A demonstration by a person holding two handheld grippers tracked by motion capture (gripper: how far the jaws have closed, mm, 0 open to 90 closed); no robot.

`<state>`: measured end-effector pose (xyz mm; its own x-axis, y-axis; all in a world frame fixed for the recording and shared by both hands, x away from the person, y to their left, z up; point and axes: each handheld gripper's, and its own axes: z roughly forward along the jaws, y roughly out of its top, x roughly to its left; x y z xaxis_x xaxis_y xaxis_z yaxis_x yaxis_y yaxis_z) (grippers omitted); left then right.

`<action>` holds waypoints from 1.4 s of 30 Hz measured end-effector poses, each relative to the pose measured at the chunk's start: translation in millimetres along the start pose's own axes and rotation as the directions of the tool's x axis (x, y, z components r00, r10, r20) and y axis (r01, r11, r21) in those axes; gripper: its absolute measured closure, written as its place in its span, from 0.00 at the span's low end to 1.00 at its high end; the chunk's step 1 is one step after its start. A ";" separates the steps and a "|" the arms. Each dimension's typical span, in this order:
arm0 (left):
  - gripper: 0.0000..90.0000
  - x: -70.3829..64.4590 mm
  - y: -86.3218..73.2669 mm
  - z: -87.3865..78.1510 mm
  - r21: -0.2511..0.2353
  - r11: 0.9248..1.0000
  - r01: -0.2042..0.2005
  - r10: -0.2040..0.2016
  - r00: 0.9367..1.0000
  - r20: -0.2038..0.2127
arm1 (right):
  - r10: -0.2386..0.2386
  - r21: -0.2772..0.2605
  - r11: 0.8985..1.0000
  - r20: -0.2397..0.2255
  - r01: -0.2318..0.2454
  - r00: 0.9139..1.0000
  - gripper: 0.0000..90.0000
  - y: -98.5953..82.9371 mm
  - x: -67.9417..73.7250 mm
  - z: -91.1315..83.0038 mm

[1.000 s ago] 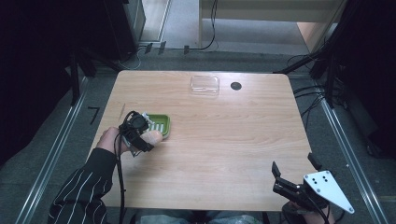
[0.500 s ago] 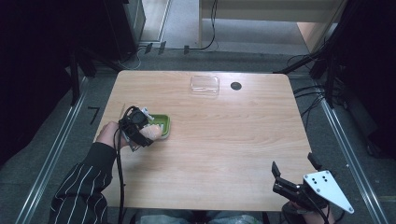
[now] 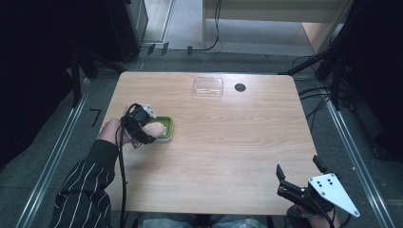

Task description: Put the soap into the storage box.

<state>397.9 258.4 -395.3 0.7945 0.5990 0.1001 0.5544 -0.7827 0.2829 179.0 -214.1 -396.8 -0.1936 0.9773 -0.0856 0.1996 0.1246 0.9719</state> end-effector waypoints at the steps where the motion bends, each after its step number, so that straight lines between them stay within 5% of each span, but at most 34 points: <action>1: 0.37 0.0 0.0 0.0 0.000 1.000 0.000 0.000 1.000 0.000 | 0.000 0.000 1.000 0.000 0.000 1.000 0.00 0.0 0.0 0.0; 25: 0.37 18.9 12.3 17.5 -0.019 0.998 -0.062 0.062 0.998 -0.010 | -0.002 0.001 1.000 0.001 0.002 1.000 0.00 0.0 0.1 0.5; 42: 0.37 30.4 10.7 33.0 -0.015 1.000 -0.005 0.005 1.000 -0.022 | -0.005 -0.001 1.000 0.000 0.005 1.000 0.00 0.0 0.3 0.3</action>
<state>436.2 262.7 -420.7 0.7918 0.5985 0.1222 0.5462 -0.7833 0.2969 179.3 -213.8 -396.9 -0.1942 0.9768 -0.0903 0.1978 0.1291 0.9717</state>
